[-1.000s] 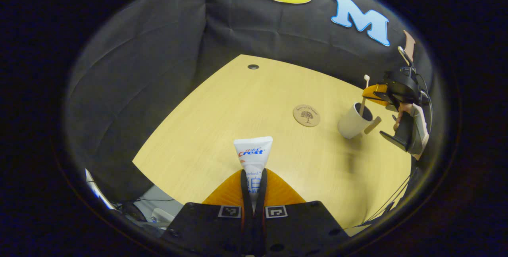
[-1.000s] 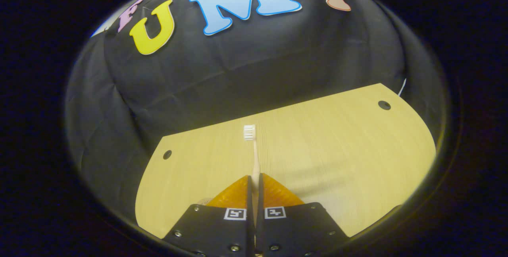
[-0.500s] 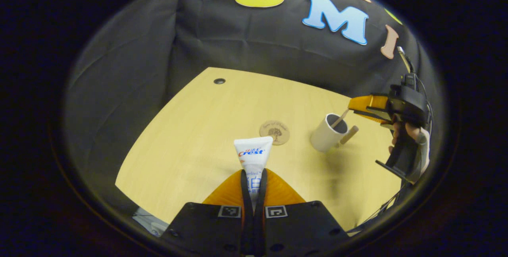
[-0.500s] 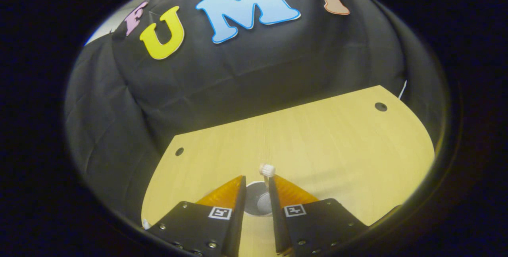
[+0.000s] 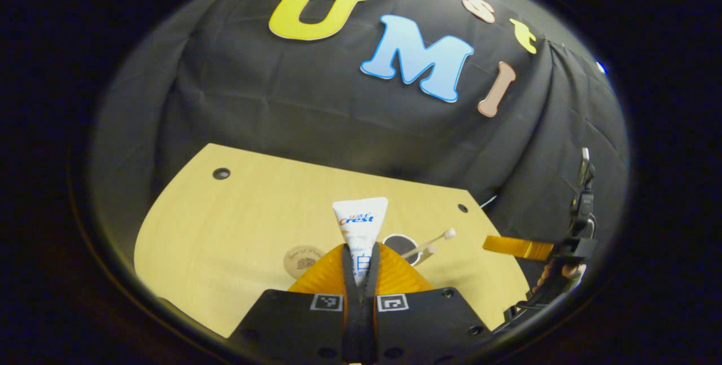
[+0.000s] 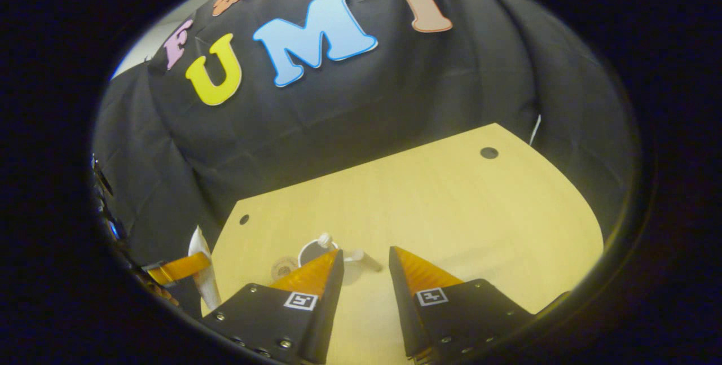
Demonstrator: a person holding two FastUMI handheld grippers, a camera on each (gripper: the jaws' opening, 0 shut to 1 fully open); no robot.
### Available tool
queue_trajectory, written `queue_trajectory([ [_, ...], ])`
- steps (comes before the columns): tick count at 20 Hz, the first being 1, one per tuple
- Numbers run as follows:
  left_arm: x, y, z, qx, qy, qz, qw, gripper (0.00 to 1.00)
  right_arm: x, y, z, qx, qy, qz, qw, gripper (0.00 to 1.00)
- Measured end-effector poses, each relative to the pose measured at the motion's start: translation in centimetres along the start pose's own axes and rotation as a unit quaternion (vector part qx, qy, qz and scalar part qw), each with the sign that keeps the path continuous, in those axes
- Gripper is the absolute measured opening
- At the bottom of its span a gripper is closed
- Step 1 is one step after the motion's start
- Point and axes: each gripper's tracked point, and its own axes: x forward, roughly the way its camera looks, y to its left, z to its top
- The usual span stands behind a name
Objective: Put the toothbrush and toothpaste on the desktop into the cup, then pick up the cup and place it on the coaster on the desktop.
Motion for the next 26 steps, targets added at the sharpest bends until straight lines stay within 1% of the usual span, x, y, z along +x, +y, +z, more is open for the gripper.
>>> queue_trajectory([
  [2, 2.2, -1.6, 0.7, -0.003, 0.000, -0.022, 1.000, 0.07, -1.6, -2.2, -0.9, 0.021, -0.002, -0.020, 1.000, 0.48],
  [6, 6.0, -4.1, 0.4, 0.003, 0.010, -0.049, 0.999, 0.08, -4.9, -6.1, -3.1, 0.058, -0.004, -0.061, 0.996, 0.48],
  [10, 9.7, -6.2, 1.9, 0.012, 0.005, -0.067, 0.998, 0.08, -7.7, -9.5, -4.8, 0.098, -0.001, -0.098, 0.990, 0.49],
  [14, 14.1, -7.5, 2.8, 0.012, 0.002, -0.081, 0.997, 0.08, -10.8, -13.5, -7.2, 0.118, 0.017, -0.143, 0.983, 0.49],
  [16, 16.5, -7.6, 2.2, 0.007, 0.006, -0.070, 0.997, 0.08, -12.6, -15.5, -7.2, 0.134, 0.013, -0.160, 0.978, 0.49],
  [18, 18.4, -7.6, 1.4, -0.003, 0.007, -0.059, 0.998, 0.08, -14.2, -17.6, -7.5, 0.138, 0.014, -0.180, 0.974, 0.49],
  [20, 20.1, -7.1, 0.7, -0.001, 0.004, -0.038, 0.999, 0.07, -15.3, -19.8, -7.5, 0.148, 0.012, -0.201, 0.968, 0.48],
  [21, 20.5, -6.8, 0.4, 0.009, 0.002, -0.024, 1.000, 0.08, -16.0, -20.9, -7.5, 0.158, 0.009, -0.213, 0.964, 0.48],
  [23, 21.5, -6.3, -0.2, 0.025, -0.003, 0.006, 1.000, 0.08, -16.6, -21.9, -7.7, 0.174, 0.010, -0.219, 0.960, 0.49],
  [24, 21.7, -6.2, -0.6, 0.025, 0.000, 0.016, 1.000, 0.10, -16.9, -22.5, -8.1, 0.176, 0.013, -0.227, 0.958, 0.49],
  [25, 21.9, -6.3, -1.0, 0.032, -0.007, 0.023, 0.999, 0.08, -17.2, -23.3, -8.5, 0.178, 0.017, -0.235, 0.955, 0.48],
  [26, 21.7, -6.6, -1.4, 0.043, -0.016, 0.031, 0.998, 0.08, -17.4, -23.7, -8.8, 0.182, 0.021, -0.236, 0.954, 0.49],
])
